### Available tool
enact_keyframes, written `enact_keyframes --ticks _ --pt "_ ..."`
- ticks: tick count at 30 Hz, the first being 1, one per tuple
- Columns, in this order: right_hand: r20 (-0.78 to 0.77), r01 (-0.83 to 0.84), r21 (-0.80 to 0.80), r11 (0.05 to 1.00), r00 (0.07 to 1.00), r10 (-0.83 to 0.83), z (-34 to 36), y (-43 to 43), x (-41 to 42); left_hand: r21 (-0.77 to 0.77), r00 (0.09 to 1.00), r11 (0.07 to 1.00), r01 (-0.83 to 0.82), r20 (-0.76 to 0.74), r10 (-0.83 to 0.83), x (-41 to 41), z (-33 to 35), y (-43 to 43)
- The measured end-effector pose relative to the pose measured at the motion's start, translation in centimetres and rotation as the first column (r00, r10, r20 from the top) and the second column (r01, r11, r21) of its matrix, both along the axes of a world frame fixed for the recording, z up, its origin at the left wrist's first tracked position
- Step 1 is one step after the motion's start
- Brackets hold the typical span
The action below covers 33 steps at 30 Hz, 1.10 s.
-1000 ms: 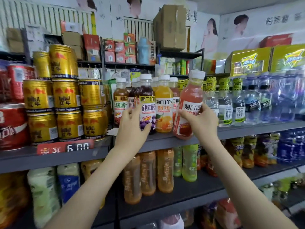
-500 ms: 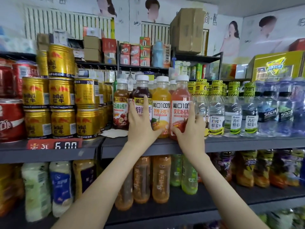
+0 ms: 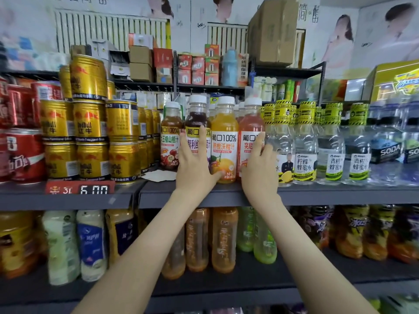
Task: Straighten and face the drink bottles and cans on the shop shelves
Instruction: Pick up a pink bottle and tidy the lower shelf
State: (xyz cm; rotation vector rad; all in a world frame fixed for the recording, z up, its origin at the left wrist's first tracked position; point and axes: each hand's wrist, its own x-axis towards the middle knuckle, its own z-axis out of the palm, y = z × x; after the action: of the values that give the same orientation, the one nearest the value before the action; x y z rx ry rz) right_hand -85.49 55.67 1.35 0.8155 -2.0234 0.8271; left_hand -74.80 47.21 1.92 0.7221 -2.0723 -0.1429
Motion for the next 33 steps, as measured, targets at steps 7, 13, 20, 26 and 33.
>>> enact_keyframes --ticks 7,13,20,26,33 --pt "-0.019 -0.278 -0.068 0.958 0.96 0.278 -2.5 2.1 2.6 -0.075 0.998 0.996 -0.057 0.025 0.059 2.2 -2.3 1.9" --pt "-0.099 -0.442 -0.179 0.879 0.897 0.43 -6.8 2.3 6.9 -0.31 1.0 0.951 -0.017 -0.001 0.017 6.4 -7.6 2.1" --pt "-0.069 -0.612 -0.131 0.78 0.79 0.609 -13.1 0.2 14.0 -0.356 0.998 0.933 0.048 -0.016 -0.058 13.0 -14.0 0.9" --pt "0.091 -0.688 -0.058 0.723 0.718 0.69 -19.3 -5.3 23.2 -0.158 0.994 0.985 0.074 0.096 -0.059 23.0 -20.5 -4.0" --pt "0.268 -0.687 0.079 0.722 0.712 0.649 -27.0 -13.8 36.7 0.106 0.966 0.993 -0.047 0.258 0.018 38.4 -28.6 -12.7"
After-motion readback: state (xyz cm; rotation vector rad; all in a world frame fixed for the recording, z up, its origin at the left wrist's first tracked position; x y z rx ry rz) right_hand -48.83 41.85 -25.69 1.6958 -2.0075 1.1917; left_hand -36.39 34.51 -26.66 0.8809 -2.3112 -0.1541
